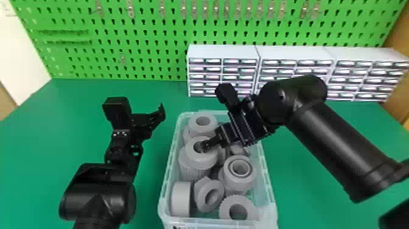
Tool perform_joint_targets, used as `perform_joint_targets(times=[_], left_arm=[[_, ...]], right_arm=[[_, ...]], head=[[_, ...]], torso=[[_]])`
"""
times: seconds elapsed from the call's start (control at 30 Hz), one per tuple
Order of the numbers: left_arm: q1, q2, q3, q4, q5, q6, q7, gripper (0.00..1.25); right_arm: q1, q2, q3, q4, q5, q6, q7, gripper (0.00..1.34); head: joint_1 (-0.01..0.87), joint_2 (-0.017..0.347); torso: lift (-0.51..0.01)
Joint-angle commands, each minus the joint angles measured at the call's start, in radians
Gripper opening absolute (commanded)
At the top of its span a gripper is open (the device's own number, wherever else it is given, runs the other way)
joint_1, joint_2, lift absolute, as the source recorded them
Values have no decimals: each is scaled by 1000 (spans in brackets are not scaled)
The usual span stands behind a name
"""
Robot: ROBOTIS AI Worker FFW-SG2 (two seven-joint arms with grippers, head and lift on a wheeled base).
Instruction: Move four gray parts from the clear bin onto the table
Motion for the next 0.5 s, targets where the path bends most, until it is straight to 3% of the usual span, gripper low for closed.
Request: perform_joint_targets(times=[0.0,0.17,0.3,0.47], left_arm=[[0,0,-1,0,0,0,1,1167],[-2,1,-1,1,0,0,-1,1167],[-2,1,2,1,0,0,-1,1167],[0,1,2,1,2,0,-1,1167]], right_arm=[[0,0,2,2,0,-1,0,1100],[-1,0,2,2,0,-1,0,1025],[-3,0,11,4,11,0,-3,758],[-6,0,13,5,17,3,0,526]], head=[[693,72],[693,72],[693,72],[693,72]], torso=[[-52],[-52],[-52],[-52]])
